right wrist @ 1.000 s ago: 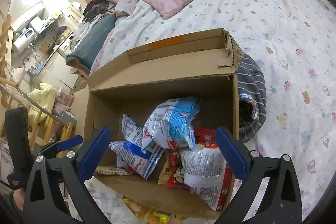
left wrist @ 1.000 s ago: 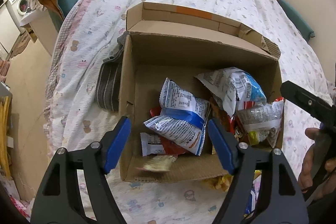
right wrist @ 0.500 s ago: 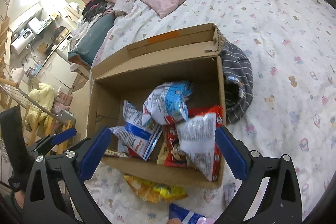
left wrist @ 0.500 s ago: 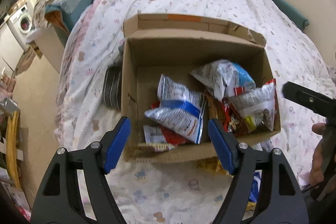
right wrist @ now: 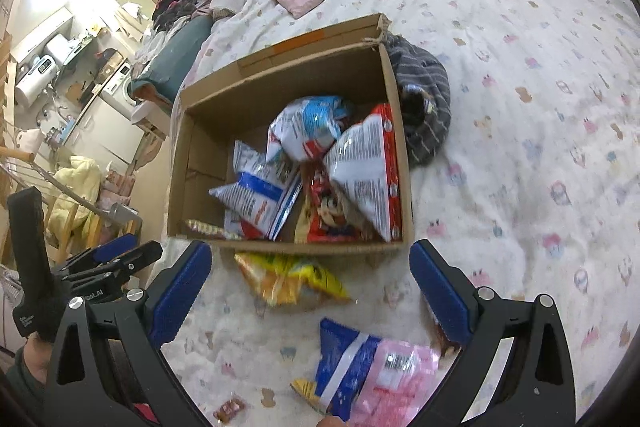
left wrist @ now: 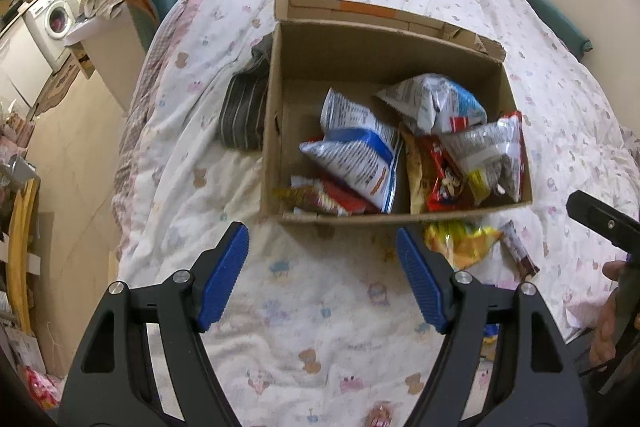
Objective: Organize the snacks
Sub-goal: 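Withdraw both tools and reach toward the blue packet and small candy, then grasp the small red-label candy with the left tool while the right tool grasps the blue packet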
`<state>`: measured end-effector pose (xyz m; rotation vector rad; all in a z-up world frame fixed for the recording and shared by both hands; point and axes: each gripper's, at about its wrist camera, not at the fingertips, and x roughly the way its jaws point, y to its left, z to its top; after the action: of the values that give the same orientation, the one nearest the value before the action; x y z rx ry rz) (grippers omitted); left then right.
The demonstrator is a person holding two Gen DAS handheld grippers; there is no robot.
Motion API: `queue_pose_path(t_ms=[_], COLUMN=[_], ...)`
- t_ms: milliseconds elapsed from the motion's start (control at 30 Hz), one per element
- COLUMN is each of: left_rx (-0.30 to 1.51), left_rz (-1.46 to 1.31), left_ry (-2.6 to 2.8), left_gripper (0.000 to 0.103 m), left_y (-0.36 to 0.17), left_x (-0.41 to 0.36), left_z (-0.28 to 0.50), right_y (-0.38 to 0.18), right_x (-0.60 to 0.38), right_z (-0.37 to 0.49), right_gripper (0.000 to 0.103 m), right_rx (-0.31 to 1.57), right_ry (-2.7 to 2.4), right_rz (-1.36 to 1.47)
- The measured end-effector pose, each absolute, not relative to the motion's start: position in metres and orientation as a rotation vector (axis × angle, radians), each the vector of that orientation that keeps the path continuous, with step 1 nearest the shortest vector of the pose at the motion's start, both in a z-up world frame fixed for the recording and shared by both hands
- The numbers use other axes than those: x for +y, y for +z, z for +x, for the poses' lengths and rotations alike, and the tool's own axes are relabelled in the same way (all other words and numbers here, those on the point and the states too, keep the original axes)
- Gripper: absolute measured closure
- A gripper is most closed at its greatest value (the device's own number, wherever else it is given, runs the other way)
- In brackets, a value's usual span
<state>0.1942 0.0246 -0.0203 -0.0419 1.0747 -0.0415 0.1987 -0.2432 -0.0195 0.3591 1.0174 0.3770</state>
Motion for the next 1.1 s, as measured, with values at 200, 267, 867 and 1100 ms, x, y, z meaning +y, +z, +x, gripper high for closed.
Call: queue_pose_path(t_ms=[200,267,867,1100], left_rx=[1.181,1.243,1.659,1.678], left_rz=[-0.068,-0.085,0.116,0.215], left_ry=[-0.062,-0.074,-0.327,-0.345], left_gripper=[0.030,0.030,0.048,0.077], left_y=[-0.041,-0.054,-0.142,-0.150], left_x=[0.029,0.030,-0.038,-0.054], left_z=[0.172,0.165,0.105,0.092], right_y=[-0.028,-0.032,-0.058,-0.058], right_x=[-0.242,-0.240,-0.268,-0.279], right_z=[0.175,0.170,0.149,0.149], right_gripper=[0.002,0.002,0.002,0.002], right_rx=[1.048,1.063,1.131,1.135], right_ry=[0.362,0.352,0.270,0.247], right_rz=[0.355,0.350,0.335,0.357])
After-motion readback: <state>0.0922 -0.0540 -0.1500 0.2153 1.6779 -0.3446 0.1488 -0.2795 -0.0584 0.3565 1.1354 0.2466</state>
